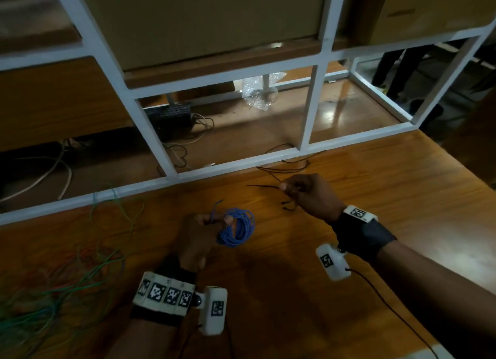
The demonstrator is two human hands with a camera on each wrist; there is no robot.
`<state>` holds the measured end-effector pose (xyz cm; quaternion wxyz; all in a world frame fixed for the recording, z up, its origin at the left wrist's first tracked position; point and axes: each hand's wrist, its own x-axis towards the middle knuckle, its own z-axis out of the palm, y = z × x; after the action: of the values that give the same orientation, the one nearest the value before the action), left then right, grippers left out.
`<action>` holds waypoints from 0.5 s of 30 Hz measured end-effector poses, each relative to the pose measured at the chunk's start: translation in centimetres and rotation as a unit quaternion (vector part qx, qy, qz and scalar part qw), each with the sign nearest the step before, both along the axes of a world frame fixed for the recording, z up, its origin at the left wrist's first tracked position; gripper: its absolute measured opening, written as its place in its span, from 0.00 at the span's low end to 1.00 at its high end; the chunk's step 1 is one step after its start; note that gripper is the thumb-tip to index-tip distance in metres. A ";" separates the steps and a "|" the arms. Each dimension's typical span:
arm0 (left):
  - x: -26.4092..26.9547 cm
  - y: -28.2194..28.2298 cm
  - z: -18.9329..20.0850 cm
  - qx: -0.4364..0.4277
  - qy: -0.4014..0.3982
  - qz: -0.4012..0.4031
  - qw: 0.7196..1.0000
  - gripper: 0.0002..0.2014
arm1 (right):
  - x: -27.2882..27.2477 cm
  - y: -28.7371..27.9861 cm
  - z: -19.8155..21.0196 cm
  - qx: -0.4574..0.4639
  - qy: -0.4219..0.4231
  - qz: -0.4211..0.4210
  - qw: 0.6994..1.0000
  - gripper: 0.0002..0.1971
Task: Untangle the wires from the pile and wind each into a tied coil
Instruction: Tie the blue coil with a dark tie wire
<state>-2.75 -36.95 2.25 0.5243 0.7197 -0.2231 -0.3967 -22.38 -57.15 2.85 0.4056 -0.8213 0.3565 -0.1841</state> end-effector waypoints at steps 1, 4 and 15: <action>0.1 0.0 -0.1 0.006 -0.007 -0.002 1.000 0.11 | 1.0 1.1 1.0 -0.017 -0.041 0.021 0.999 0.08; -0.1 -0.3 -0.1 0.023 -0.051 -0.008 0.998 0.12 | 3.8 4.2 4.1 -0.043 -0.112 0.137 0.983 0.20; -0.1 0.0 0.3 0.030 -0.087 -0.048 0.995 0.10 | 6.4 3.2 2.4 -0.133 -0.008 0.262 0.956 0.10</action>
<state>-2.80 -36.98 2.59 0.4612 0.7557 -0.2900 -0.3635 -15.99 -53.93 5.24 0.3297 -0.9309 0.0980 -0.1231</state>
